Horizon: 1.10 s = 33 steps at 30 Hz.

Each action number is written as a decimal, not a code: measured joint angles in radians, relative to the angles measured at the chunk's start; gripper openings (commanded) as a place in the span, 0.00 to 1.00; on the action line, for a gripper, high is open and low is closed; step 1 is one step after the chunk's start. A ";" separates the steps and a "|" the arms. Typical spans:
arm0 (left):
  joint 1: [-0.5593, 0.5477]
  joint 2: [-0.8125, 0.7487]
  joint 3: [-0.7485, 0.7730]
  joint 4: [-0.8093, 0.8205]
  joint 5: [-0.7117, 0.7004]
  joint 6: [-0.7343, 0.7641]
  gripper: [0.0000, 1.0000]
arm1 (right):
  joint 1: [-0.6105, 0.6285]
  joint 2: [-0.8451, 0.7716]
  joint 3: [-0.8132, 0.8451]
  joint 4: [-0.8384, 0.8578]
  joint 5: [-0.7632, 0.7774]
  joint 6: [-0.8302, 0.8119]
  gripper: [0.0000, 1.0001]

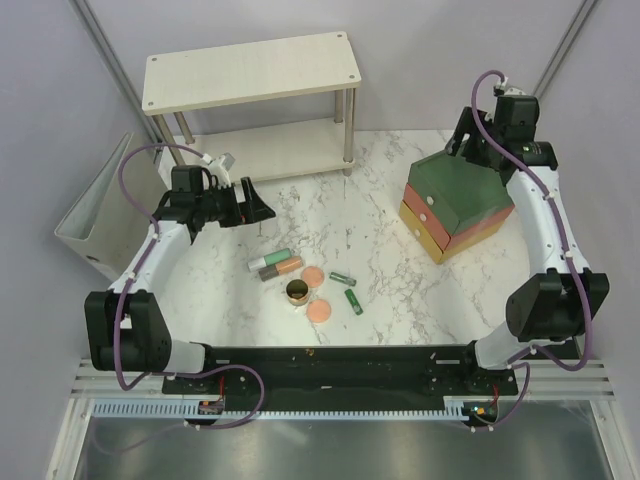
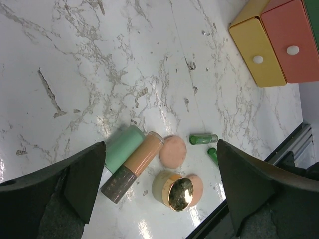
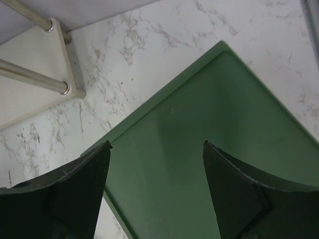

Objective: Organize the makeup

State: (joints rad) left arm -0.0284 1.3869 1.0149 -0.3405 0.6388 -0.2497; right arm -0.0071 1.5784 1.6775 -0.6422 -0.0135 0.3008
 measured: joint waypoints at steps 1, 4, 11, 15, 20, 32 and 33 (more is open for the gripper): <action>0.000 0.000 0.002 -0.001 0.002 0.000 0.99 | -0.008 0.000 -0.019 -0.005 -0.017 0.005 0.85; -0.007 0.001 0.011 0.005 0.038 -0.013 0.99 | -0.019 0.000 -0.047 -0.019 -0.052 0.015 0.89; -0.174 0.124 0.173 0.050 0.087 -0.108 0.99 | -0.060 -0.011 -0.050 -0.019 -0.069 0.018 0.89; -0.341 0.223 0.325 0.026 0.042 -0.130 0.99 | -0.073 -0.012 -0.051 -0.019 -0.082 0.018 0.89; -0.537 0.366 0.598 -0.079 -0.113 -0.116 0.99 | -0.080 -0.012 -0.056 -0.019 -0.104 0.018 0.89; -0.650 0.745 1.069 -0.175 -0.141 -0.178 0.86 | -0.087 -0.001 -0.089 -0.019 -0.127 0.013 0.89; -0.650 0.764 1.073 -0.163 -0.120 -0.208 0.75 | -0.088 0.004 -0.089 -0.018 -0.132 0.013 0.89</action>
State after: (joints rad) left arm -0.6785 2.1509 2.0880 -0.5034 0.5190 -0.4580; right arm -0.0948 1.5822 1.5883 -0.6598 -0.1455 0.3134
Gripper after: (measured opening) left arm 0.912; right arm 0.895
